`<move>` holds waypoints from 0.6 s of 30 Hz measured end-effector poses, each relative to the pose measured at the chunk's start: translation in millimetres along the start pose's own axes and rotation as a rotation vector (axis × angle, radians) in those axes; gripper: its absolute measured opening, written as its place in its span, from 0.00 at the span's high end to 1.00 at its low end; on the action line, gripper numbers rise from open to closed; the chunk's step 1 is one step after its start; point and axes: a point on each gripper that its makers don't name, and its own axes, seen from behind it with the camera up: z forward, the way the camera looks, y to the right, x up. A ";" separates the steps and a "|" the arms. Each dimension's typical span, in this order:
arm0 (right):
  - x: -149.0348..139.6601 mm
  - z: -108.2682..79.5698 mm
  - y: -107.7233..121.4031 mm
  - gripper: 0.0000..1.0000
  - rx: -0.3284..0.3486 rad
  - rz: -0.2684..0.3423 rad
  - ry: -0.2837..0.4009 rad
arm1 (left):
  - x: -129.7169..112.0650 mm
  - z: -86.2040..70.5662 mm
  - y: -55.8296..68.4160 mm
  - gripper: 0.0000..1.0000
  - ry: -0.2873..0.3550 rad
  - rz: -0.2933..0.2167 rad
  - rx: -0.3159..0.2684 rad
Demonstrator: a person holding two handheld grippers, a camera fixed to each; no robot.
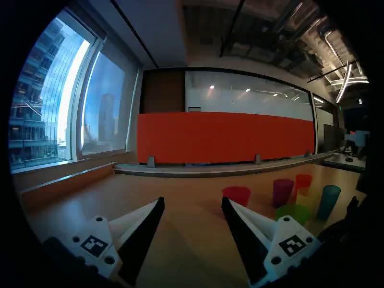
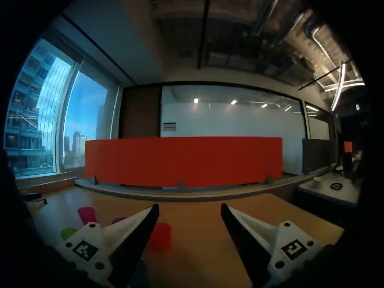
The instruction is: Pour water
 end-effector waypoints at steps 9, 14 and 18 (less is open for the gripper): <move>2.6 -0.9 1.5 0.01 -0.001 0.000 0.006 | 0.2 -1.3 -1.2 0.12 0.000 0.001 0.000; 3.0 -0.9 1.2 0.01 0.002 -0.001 0.008 | 0.3 -1.6 -1.4 0.12 -0.001 0.004 0.001; 2.1 -1.5 1.0 0.01 0.005 0.001 0.009 | 0.1 -1.8 -1.4 0.12 -0.002 0.004 0.001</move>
